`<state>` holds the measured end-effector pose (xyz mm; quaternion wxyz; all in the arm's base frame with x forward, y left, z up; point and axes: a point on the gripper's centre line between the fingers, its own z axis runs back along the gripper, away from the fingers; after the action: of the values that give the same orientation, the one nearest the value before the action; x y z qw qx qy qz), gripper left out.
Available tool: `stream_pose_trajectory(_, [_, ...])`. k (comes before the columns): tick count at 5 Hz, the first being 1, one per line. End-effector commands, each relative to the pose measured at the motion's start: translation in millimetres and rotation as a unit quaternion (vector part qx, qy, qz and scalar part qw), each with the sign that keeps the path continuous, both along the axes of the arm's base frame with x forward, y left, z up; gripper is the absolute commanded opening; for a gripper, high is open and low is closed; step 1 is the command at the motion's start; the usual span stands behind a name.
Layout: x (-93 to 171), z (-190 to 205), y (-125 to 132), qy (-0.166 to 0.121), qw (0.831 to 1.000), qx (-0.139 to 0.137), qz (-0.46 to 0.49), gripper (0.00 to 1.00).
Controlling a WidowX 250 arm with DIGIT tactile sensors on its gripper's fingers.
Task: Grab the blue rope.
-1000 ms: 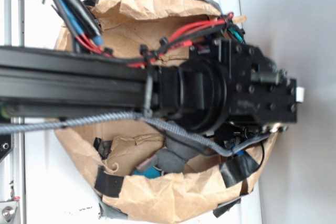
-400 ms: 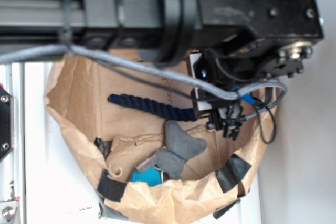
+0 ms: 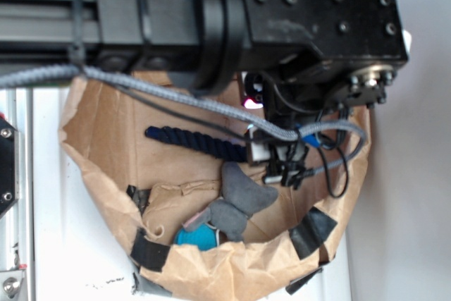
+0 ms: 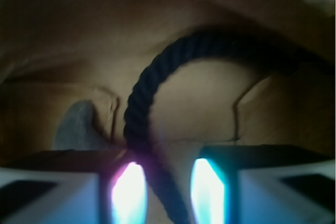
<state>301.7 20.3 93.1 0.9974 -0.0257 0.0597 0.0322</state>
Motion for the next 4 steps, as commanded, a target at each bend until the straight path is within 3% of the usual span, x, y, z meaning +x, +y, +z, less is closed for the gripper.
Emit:
stream_pose_trajectory(1, [14.4,-6.7,-1.7,-0.027,1.000,0.006,-0.006,1.00])
stream_pose_trajectory(4, [21.9,-53.6,-10.6,-0.037,0.999,0.034,-0.007,1.00])
